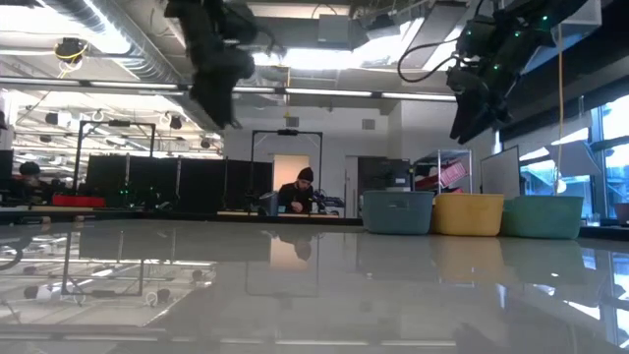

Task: Sort batteries
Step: Put the black battery into the yellow bin

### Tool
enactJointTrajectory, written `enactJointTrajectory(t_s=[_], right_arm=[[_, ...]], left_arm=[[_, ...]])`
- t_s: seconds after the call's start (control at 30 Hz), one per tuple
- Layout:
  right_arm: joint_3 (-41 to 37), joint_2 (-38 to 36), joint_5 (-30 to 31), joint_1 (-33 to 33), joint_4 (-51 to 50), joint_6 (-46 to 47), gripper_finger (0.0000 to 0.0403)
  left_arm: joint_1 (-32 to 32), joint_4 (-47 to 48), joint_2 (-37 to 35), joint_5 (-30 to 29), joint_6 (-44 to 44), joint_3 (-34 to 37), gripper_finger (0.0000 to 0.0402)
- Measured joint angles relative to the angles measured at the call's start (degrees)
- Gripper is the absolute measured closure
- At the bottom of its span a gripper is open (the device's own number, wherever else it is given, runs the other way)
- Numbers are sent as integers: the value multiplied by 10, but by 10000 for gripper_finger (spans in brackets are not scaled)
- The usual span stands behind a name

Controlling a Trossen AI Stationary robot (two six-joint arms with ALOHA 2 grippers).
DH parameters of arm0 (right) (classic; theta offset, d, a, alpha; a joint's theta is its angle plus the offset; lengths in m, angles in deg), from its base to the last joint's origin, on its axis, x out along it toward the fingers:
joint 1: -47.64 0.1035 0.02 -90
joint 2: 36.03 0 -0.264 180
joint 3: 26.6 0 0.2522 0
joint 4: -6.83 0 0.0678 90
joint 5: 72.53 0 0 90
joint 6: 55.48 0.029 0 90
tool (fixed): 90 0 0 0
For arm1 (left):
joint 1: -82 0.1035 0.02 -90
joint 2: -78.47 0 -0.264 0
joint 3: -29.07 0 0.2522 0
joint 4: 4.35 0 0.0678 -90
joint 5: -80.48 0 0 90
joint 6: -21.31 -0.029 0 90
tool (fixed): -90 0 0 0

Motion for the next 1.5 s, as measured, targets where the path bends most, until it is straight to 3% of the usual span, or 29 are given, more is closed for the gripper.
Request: enactJointTrajectory(t_s=[0.4,0.5,0.83,0.97,1.13,1.3,1.5], right_arm=[[0,0,-15,0,1,0,226],[0,0,-15,0,1,0,226],[-1,1,-15,0,0,-14,226],[-1,1,-15,0,-2,-18,226],[-1,1,-15,0,-2,-33,226],[-1,1,-15,0,-1,-47,226],[-1,1,-15,0,2,-47,226]], left_arm=[[34,249,187,-221,-56,-12,174],[35,288,241,-241,-55,-12,174],[35,291,353,-285,-153,-11,174],[38,291,356,-291,-203,6,174],[58,281,355,-292,-200,54,174],[83,245,355,-353,-203,115,174],[101,198,355,-363,-207,156,174]])
